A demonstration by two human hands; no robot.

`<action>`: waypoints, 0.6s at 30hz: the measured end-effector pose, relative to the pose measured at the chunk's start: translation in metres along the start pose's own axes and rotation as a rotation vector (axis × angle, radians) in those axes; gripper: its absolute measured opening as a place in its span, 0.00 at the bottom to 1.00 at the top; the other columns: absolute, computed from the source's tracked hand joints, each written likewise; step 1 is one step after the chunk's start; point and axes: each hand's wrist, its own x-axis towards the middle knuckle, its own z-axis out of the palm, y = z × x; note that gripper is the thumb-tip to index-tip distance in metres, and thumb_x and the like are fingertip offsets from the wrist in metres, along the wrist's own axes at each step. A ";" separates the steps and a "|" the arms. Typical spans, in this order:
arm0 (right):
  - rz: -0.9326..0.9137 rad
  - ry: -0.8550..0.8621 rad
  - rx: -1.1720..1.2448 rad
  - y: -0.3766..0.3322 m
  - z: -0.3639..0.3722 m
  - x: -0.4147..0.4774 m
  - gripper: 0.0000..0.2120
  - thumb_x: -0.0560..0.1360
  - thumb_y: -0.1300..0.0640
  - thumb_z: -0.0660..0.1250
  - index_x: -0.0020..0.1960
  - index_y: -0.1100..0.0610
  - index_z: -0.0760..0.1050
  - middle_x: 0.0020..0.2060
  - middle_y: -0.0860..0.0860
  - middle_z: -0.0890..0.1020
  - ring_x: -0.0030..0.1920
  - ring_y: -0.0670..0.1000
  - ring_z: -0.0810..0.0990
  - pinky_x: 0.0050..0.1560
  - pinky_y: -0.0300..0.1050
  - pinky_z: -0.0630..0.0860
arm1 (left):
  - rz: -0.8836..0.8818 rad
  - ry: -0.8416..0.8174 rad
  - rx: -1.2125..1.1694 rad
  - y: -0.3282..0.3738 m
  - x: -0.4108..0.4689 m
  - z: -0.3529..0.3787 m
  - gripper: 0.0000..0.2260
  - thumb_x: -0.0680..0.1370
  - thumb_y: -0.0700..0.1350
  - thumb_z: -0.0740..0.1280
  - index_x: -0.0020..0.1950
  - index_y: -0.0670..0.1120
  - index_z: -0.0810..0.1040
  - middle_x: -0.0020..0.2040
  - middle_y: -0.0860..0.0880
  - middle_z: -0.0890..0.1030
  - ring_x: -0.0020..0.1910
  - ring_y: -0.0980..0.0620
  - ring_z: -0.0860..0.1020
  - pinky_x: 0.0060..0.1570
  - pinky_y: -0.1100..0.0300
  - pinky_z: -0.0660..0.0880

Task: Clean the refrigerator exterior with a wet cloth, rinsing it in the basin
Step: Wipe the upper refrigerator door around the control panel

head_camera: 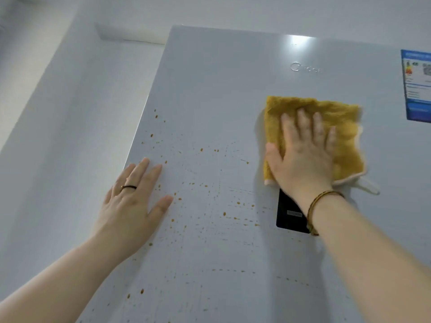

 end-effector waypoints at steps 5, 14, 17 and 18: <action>-0.643 -0.031 -0.019 -0.026 0.030 -0.040 0.30 0.68 0.42 0.53 0.66 0.54 0.69 0.66 0.56 0.72 0.69 0.56 0.63 0.67 0.52 0.47 | 0.019 -0.014 -0.033 -0.006 0.000 0.000 0.29 0.74 0.63 0.45 0.74 0.55 0.47 0.75 0.59 0.44 0.74 0.59 0.40 0.71 0.61 0.42; 0.001 0.207 0.114 -0.049 0.023 -0.019 0.33 0.72 0.43 0.41 0.73 0.54 0.58 0.74 0.55 0.56 0.75 0.56 0.49 0.68 0.44 0.35 | 0.081 -0.052 0.023 -0.018 -0.002 0.003 0.30 0.72 0.66 0.40 0.71 0.60 0.35 0.64 0.65 0.32 0.62 0.68 0.32 0.68 0.64 0.38; -0.383 0.179 0.078 -0.077 0.046 -0.055 0.27 0.72 0.47 0.51 0.65 0.58 0.71 0.65 0.59 0.72 0.69 0.60 0.62 0.66 0.55 0.50 | 0.104 -0.024 -0.002 -0.023 -0.001 0.002 0.36 0.65 0.68 0.37 0.73 0.60 0.42 0.64 0.66 0.34 0.62 0.70 0.33 0.66 0.66 0.38; -0.526 0.142 0.092 -0.077 0.050 -0.064 0.26 0.71 0.47 0.54 0.64 0.57 0.72 0.64 0.58 0.74 0.68 0.58 0.62 0.66 0.57 0.52 | 0.110 -0.022 -0.017 -0.024 0.000 0.001 0.35 0.66 0.67 0.38 0.73 0.61 0.44 0.64 0.66 0.35 0.61 0.71 0.33 0.65 0.68 0.38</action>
